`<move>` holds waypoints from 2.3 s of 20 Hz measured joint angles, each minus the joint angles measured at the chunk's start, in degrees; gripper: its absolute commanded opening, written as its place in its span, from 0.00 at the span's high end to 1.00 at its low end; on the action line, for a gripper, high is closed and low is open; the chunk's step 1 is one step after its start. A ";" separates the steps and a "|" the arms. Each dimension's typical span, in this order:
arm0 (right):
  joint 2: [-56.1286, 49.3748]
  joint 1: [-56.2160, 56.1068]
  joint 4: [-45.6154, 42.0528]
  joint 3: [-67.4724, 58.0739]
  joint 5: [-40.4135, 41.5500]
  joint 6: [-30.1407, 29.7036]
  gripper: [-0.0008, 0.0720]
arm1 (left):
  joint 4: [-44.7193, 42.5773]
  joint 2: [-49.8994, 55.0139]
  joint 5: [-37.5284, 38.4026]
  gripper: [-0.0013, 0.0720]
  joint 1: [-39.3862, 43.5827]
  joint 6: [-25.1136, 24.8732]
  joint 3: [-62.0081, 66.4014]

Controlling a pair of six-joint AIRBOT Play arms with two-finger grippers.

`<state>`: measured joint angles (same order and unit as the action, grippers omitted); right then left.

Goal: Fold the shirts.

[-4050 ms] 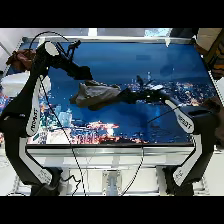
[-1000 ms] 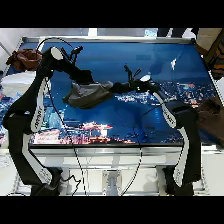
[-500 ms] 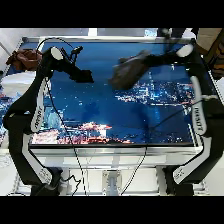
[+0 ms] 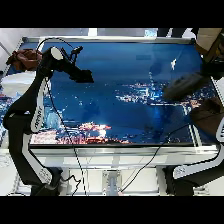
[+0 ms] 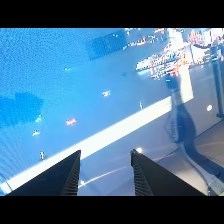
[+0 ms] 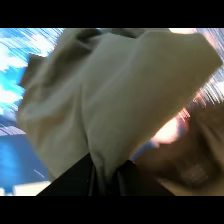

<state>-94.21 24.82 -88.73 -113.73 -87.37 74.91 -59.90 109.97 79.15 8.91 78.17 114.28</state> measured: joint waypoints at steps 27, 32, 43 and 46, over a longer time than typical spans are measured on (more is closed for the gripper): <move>0.57 47.65 28.98 -0.07 -7.23 5.25 0.57 | 7.78 0.00 -6.91 0.48 0.04 0.02 0.72; 0.63 39.23 46.69 -0.31 -4.15 -0.59 0.95 | 10.75 -1.70 -9.14 0.53 0.00 -1.29 3.45; 0.63 -1.09 44.52 -0.39 5.70 -6.91 0.95 | -18.97 -19.93 -4.70 0.96 0.00 -4.76 4.28; 0.63 -10.93 43.30 -0.39 10.36 -7.52 0.95 | -30.56 -23.15 -0.31 0.96 -0.02 -4.72 4.28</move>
<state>-93.58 13.89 -45.43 -114.13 -77.01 67.40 -90.45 86.83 78.85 8.88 73.45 118.56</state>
